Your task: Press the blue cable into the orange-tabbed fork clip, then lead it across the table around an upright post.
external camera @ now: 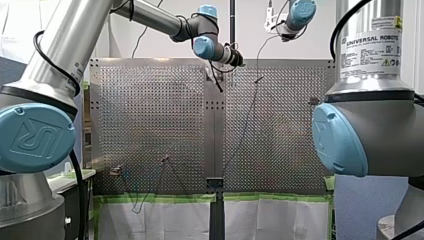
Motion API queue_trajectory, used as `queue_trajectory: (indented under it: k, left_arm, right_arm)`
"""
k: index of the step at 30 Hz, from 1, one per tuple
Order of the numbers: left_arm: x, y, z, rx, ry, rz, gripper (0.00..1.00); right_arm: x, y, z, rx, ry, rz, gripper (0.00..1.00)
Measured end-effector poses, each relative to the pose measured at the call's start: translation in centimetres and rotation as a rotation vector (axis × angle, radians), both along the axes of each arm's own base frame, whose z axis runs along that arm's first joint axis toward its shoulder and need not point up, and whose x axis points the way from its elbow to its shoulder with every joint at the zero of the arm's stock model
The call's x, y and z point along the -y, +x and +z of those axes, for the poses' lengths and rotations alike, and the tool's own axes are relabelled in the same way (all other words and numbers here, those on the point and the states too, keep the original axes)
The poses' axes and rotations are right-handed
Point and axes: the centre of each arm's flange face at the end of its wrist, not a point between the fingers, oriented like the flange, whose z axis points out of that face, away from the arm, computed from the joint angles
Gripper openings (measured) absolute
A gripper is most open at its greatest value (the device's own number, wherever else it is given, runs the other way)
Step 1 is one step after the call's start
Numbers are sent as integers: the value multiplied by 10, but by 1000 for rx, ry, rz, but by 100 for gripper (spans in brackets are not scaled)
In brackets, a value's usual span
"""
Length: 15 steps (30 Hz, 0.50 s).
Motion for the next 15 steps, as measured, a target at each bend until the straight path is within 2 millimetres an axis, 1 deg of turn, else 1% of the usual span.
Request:
queue_trajectory:
  k: [4, 7, 10, 15]
  left_arm:
    - [-9, 1, 23, 33, -62, -22, 100]
    - [-12, 0, 34, 45, -98, -45, 100]
    - [-10, -4, 37, 33, -115, -73, 100]
    - [-3, -16, 35, -12, -124, -130, 100]
  right_arm:
    - [11, 1, -15, -7, 26, -4, 2]
    - [15, 1, -19, -9, 32, -5, 2]
    - [17, 0, -20, -10, 32, -3, 2]
    - [19, 0, -20, -10, 24, 13, 2]
